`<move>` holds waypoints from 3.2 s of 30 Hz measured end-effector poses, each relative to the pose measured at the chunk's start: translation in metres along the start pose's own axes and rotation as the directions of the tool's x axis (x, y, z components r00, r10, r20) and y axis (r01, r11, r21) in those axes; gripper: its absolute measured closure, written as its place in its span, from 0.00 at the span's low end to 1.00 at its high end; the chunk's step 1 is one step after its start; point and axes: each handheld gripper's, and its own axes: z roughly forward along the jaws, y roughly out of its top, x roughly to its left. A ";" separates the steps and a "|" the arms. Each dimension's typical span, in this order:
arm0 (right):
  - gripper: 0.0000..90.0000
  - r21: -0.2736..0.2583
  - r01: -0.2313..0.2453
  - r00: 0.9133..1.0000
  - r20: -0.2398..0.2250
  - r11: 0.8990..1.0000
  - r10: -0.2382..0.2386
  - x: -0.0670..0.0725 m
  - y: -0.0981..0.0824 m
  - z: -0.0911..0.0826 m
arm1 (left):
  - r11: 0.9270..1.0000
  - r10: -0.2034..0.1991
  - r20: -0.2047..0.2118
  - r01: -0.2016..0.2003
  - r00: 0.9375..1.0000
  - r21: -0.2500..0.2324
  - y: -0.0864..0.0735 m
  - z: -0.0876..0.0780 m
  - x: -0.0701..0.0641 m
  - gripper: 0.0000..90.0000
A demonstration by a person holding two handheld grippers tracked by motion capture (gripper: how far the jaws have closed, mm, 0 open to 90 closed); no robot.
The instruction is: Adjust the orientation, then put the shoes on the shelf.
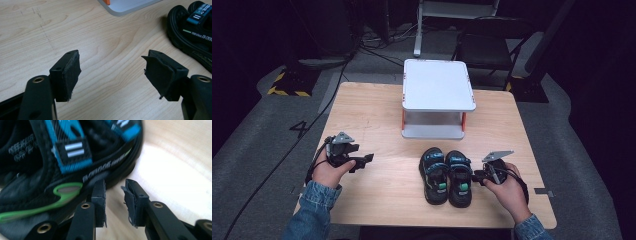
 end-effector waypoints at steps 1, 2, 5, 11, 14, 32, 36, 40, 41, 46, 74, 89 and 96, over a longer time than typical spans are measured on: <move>0.79 -0.011 -0.003 1.000 -0.005 1.000 0.002 -0.001 0.002 0.000 | 1.000 -0.005 0.001 0.005 1.000 -0.001 -0.002 -0.001 0.000 0.31; 0.79 -0.011 -0.002 1.000 -0.001 1.000 0.002 -0.001 0.004 0.001 | 1.000 -0.005 -0.005 0.005 1.000 0.000 -0.003 -0.003 0.001 0.31; 0.79 -0.008 -0.001 1.000 0.007 1.000 0.001 -0.001 0.006 0.003 | 1.000 -0.022 -0.015 0.022 1.000 -0.006 -0.006 -0.006 0.002 0.32; 0.62 -0.018 -0.021 0.999 0.024 1.000 0.021 -0.004 0.004 -0.002 | 1.000 -0.022 -0.008 0.022 1.000 -0.008 -0.005 -0.005 0.002 0.31; 0.61 -0.051 -0.012 0.999 0.041 0.999 0.014 -0.004 0.005 -0.014 | 1.000 -0.015 -0.005 0.015 1.000 -0.004 -0.003 -0.003 0.003 0.31; 0.52 -0.283 0.041 0.996 -0.062 0.958 -0.061 0.038 0.024 -0.064 | 1.000 0.006 0.007 -0.006 1.000 0.003 0.002 0.001 -0.002 0.31; 0.53 -0.268 0.069 0.991 -0.092 0.961 -0.097 0.054 0.028 -0.055 | 1.000 0.000 0.008 -0.001 1.000 0.004 0.001 0.001 -0.002 0.31; 0.53 -0.222 0.058 0.988 -0.128 0.973 -0.088 0.064 0.030 -0.044 | 1.000 0.000 0.008 0.000 1.000 0.011 -0.002 0.000 -0.002 0.31; 0.54 -0.209 0.052 0.987 -0.136 0.977 -0.082 0.067 0.031 -0.040 | 1.000 0.003 0.010 -0.004 1.000 0.011 -0.002 0.000 -0.001 0.31; 0.55 -0.154 0.041 0.988 -0.140 0.987 -0.063 0.073 0.032 -0.025 | 1.000 -0.009 -0.001 0.009 1.000 0.012 -0.005 -0.001 -0.002 0.31; 0.49 -0.165 -0.099 0.994 -0.068 0.981 0.088 0.086 0.033 -0.001 | 1.000 -0.008 -0.005 0.008 1.000 0.023 -0.007 0.005 -0.002 0.31; 0.45 -0.130 -0.097 0.995 -0.001 0.987 0.097 0.091 0.034 0.018 | 0.999 -0.003 -0.003 0.003 1.000 0.033 -0.007 0.006 -0.003 0.31; 0.62 -0.107 -0.059 0.998 0.014 0.992 0.061 0.091 0.031 0.022 | 0.999 -0.005 -0.004 0.005 1.000 0.034 -0.008 0.007 -0.004 0.31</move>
